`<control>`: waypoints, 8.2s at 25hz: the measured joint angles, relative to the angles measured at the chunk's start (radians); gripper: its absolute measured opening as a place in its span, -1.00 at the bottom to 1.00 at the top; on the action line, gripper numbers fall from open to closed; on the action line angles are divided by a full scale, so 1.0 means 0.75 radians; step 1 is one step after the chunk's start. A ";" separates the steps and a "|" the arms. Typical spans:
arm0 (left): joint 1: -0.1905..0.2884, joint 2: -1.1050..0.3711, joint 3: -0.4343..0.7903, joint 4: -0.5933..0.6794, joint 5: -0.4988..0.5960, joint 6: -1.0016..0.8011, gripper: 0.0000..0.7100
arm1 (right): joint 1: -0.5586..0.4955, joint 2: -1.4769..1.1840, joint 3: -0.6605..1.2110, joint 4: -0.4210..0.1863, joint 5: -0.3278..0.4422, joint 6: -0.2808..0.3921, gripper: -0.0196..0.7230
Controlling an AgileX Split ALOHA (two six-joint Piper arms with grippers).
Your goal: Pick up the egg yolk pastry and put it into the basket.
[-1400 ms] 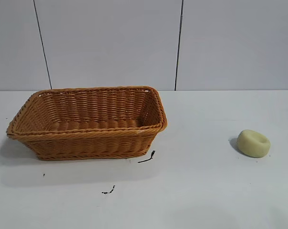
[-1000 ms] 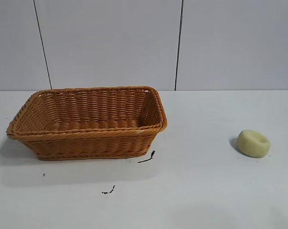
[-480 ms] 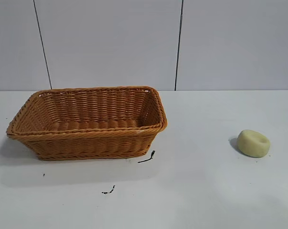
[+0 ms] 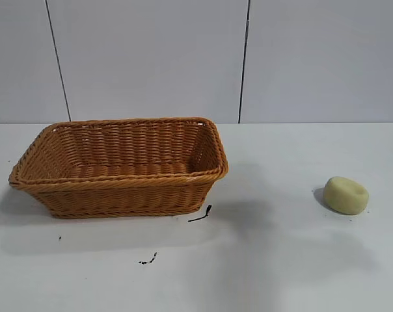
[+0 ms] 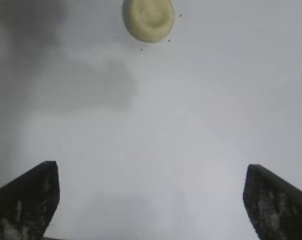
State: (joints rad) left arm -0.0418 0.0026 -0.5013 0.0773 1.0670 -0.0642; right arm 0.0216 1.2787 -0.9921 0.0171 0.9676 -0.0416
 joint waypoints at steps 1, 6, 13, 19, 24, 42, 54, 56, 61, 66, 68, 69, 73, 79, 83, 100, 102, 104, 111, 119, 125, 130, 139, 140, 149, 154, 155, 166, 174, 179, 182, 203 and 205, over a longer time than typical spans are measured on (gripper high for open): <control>0.000 0.000 0.000 0.000 0.000 0.000 0.96 | 0.000 0.063 -0.041 0.000 -0.004 0.000 0.92; 0.000 0.000 0.000 0.000 0.000 0.000 0.96 | 0.000 0.390 -0.282 0.000 -0.026 0.000 0.92; 0.000 0.000 0.000 0.000 0.000 0.000 0.96 | 0.016 0.763 -0.573 0.004 -0.036 -0.025 0.92; 0.000 0.000 0.000 0.000 0.000 0.000 0.96 | 0.079 0.936 -0.635 0.011 -0.069 -0.036 0.92; 0.000 0.000 0.000 0.000 0.000 0.000 0.96 | 0.081 1.036 -0.635 -0.023 -0.099 -0.011 0.92; 0.000 0.000 0.000 0.000 0.000 0.000 0.96 | 0.081 1.220 -0.636 -0.023 -0.198 0.027 0.92; 0.000 0.000 0.000 0.000 0.000 0.000 0.96 | 0.079 1.225 -0.637 -0.031 -0.163 0.028 -0.30; 0.000 0.000 0.000 0.000 0.000 0.000 0.96 | 0.079 1.224 -0.638 -0.031 -0.153 0.028 -0.51; 0.000 0.000 0.000 0.000 0.000 0.000 0.96 | 0.079 1.180 -0.641 -0.023 -0.123 0.028 -0.61; 0.000 0.000 0.000 0.000 0.000 0.000 0.96 | 0.079 1.013 -0.641 -0.023 -0.096 0.024 -0.62; 0.000 0.000 0.000 0.000 0.000 0.000 0.96 | 0.079 0.968 -0.641 -0.023 -0.096 0.023 -0.62; 0.000 0.000 0.000 0.000 0.000 0.000 0.96 | 0.079 0.923 -0.641 -0.023 -0.094 0.024 -0.62; 0.000 0.000 0.000 0.000 0.000 0.000 0.96 | 0.079 0.813 -0.664 -0.023 -0.063 0.024 -0.62; 0.000 0.000 0.000 0.000 0.000 0.000 0.96 | 0.079 0.860 -0.898 -0.023 0.042 0.023 -0.63; 0.000 0.000 0.000 0.000 0.000 0.000 0.96 | 0.098 0.964 -1.108 0.012 0.129 0.011 -0.63; 0.000 0.000 0.000 0.000 0.000 0.000 0.96 | 0.739 1.243 -1.486 0.036 0.086 0.003 -0.63; 0.000 0.000 0.000 0.000 0.000 0.000 0.96 | 0.782 1.286 -1.486 0.036 0.012 0.004 -0.63; 0.000 0.000 0.000 0.000 0.000 0.000 0.96 | 0.809 1.341 -1.486 0.040 -0.038 0.014 -0.63; 0.000 0.000 0.000 0.000 0.000 0.000 0.96 | 0.821 1.511 -1.486 0.041 -0.190 0.055 -0.63; 0.000 0.000 0.000 0.000 0.000 0.000 0.96 | 0.821 1.535 -1.486 0.041 -0.229 0.055 -0.62; 0.000 0.000 0.000 0.000 0.000 0.000 0.96 | 0.821 1.535 -1.486 0.061 -0.231 0.038 0.30; 0.000 0.000 0.000 0.000 0.000 0.000 0.96 | 0.821 1.535 -1.548 0.059 -0.176 0.033 0.80; 0.000 0.000 0.000 0.000 0.000 0.000 0.96 | 0.729 1.535 -1.934 0.061 0.056 0.034 0.84; 0.000 0.000 0.000 0.000 0.000 0.000 0.96 | 0.703 1.535 -1.953 0.061 0.066 0.039 0.84; 0.000 0.000 0.000 0.000 0.000 0.000 0.96 | 0.306 1.535 -1.967 0.034 0.175 0.055 0.84; 0.000 0.000 0.000 0.000 0.000 0.000 0.96 | 0.116 1.535 -1.968 0.002 0.260 0.055 0.84; 0.000 0.000 0.000 0.000 0.000 0.000 0.96 | 0.085 1.535 -1.968 -0.003 0.274 0.048 0.83; 0.000 0.000 0.000 0.000 0.000 0.000 0.96 | -0.049 1.493 -1.907 -0.006 0.325 0.034 0.78; 0.000 0.000 0.000 0.000 0.000 0.000 0.96 | -0.047 1.153 -1.495 -0.004 0.325 0.023 0.78; 0.000 0.000 0.000 0.000 0.000 0.000 0.96 | -0.047 0.756 -1.070 -0.004 0.322 -0.009 0.78; 0.000 0.000 0.000 0.000 0.000 0.000 0.96 | -0.047 0.512 -0.792 -0.005 0.323 -0.022 0.78; 0.000 0.000 0.000 0.000 0.000 0.000 0.96 | -0.047 -1.302 0.645 -0.006 0.100 -0.034 0.78; 0.000 0.000 0.000 0.000 0.000 0.000 0.96 | -0.047 -1.394 0.653 -0.006 0.080 -0.035 0.78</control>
State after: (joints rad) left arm -0.0418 0.0026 -0.5013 0.0773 1.0670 -0.0642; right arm -0.0134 0.2331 -0.5026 0.0126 1.0275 -0.0679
